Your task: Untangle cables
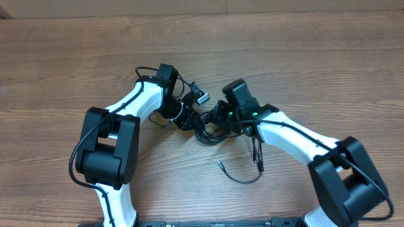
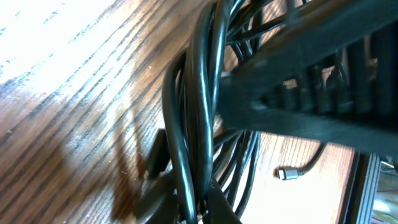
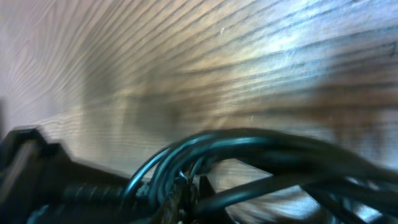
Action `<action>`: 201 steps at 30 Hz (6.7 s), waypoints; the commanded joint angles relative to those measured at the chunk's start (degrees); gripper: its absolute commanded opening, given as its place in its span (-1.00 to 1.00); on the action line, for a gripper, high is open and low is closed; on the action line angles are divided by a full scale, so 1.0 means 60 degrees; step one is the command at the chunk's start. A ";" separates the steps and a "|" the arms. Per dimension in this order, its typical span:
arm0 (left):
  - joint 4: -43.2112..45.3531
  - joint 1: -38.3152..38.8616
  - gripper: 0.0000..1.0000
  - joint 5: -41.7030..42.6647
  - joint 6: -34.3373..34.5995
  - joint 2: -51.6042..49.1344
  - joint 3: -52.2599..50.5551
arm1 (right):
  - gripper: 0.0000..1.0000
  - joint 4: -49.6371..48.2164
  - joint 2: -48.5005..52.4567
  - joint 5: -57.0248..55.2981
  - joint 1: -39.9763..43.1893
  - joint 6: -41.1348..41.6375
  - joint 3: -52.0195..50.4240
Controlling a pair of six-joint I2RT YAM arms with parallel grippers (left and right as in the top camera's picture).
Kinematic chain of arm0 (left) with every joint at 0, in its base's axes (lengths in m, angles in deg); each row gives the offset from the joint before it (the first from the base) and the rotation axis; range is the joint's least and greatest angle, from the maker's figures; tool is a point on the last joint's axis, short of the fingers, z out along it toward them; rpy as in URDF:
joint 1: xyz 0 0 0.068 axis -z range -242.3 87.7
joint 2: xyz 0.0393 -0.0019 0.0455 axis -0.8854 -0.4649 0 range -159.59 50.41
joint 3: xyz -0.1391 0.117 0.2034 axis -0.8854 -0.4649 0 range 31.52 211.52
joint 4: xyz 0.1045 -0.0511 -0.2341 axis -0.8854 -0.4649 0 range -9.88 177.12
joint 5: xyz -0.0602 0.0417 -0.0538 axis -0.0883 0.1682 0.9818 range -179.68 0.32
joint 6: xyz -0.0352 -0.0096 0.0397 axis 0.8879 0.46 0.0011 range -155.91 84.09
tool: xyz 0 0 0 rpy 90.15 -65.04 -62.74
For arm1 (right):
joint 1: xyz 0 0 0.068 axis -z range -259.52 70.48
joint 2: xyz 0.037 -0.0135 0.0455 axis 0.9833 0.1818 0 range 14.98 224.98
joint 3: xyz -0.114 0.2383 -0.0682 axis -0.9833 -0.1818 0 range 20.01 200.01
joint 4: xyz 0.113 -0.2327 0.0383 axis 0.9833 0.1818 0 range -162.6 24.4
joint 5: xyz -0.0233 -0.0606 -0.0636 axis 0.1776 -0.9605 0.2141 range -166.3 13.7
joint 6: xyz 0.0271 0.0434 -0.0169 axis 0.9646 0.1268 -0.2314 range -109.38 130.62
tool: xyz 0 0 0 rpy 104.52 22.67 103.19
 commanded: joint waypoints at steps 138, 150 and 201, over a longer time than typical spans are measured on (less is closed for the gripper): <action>0.1406 0.0073 -0.91 -0.1974 0.7246 0.0073 -0.0499 | 1.00 0.3625 -0.0820 0.0131 0.2361 -0.1096 0.0393; 0.1384 0.0193 -0.92 -0.1767 0.7395 0.0073 -0.0499 | 1.00 0.3625 -0.0820 0.0131 0.2361 -0.1096 0.0393; -0.0113 -0.1479 -0.92 0.2856 -0.0157 0.0109 0.0328 | 1.00 0.3621 -0.0820 0.0146 0.2361 -0.1093 0.0393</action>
